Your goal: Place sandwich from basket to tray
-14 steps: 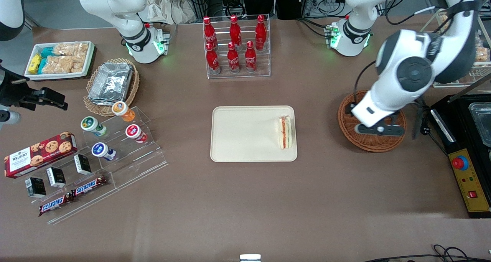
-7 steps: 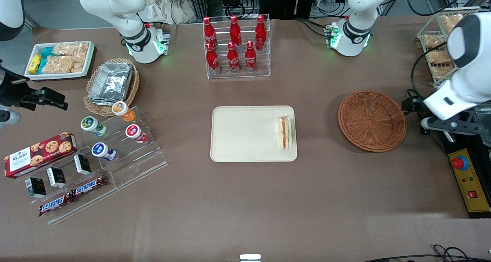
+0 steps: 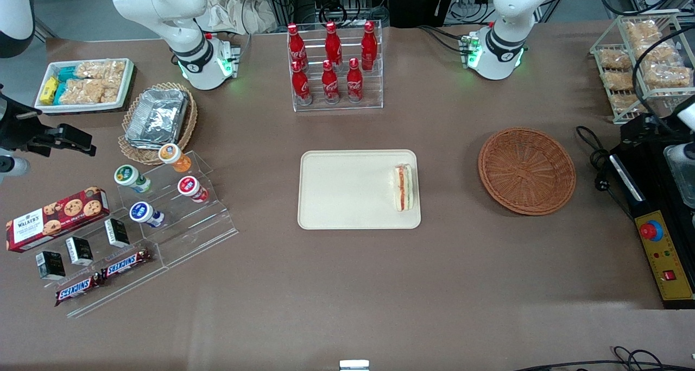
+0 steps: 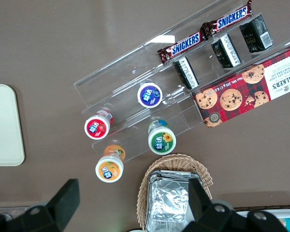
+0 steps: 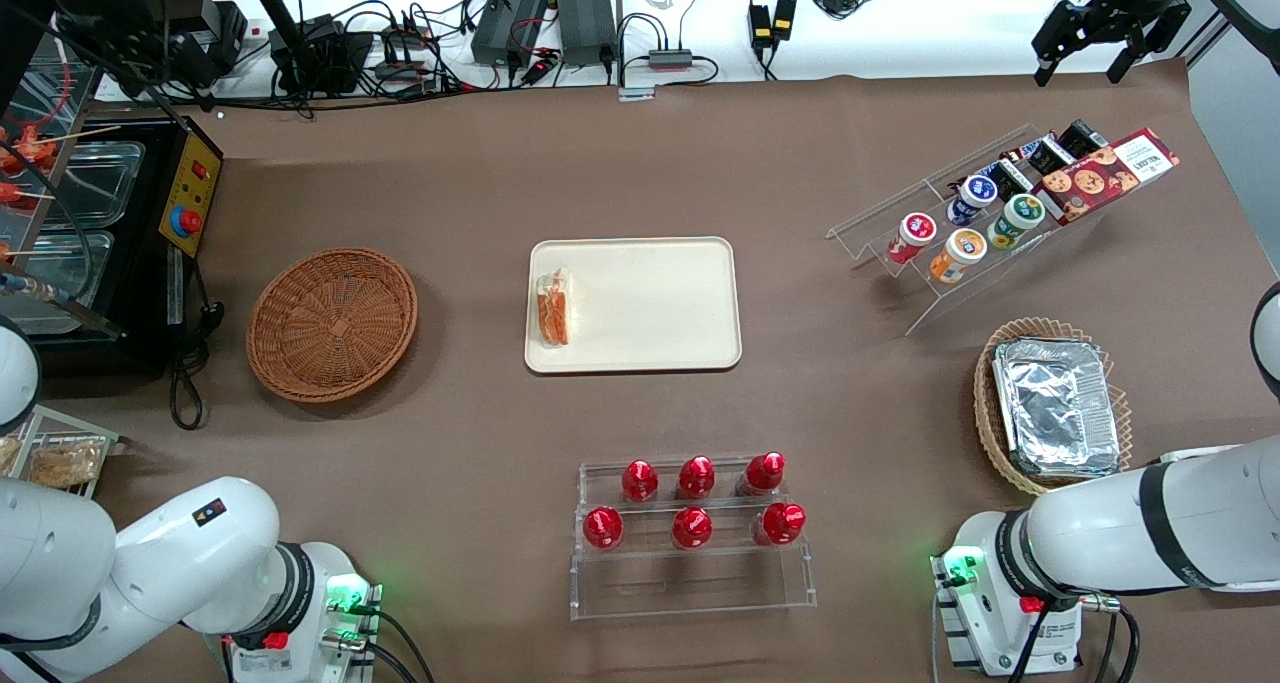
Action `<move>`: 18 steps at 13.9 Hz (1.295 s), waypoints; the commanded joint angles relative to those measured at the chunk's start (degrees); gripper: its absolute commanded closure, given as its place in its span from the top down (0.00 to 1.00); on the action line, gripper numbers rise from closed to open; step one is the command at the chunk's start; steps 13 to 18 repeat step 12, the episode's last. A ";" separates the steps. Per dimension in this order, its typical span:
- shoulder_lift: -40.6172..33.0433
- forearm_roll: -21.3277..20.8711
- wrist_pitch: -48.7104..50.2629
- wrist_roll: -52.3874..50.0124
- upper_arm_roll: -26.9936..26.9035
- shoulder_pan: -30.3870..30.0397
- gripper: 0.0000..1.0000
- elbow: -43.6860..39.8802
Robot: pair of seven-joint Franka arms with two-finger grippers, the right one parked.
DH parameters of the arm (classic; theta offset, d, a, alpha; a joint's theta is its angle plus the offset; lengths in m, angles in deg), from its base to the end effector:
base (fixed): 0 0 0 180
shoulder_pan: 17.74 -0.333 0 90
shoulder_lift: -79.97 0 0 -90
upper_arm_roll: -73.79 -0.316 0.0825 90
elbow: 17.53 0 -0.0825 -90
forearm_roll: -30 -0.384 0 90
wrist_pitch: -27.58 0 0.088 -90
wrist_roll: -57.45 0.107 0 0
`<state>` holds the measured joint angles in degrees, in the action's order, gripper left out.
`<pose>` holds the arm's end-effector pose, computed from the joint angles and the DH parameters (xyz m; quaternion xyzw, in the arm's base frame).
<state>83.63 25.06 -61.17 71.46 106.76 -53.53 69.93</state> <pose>0.5670 0.0476 0.6133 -0.9948 0.0970 0.0191 0.0232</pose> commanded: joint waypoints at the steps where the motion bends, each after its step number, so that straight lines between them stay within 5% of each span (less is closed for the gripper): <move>1: 2.84 0.55 2.71 0.75 0.69 -0.43 1.00 -4.14; 18: 3.11 0.55 2.79 -0.04 0.68 -0.43 1.00 -3.88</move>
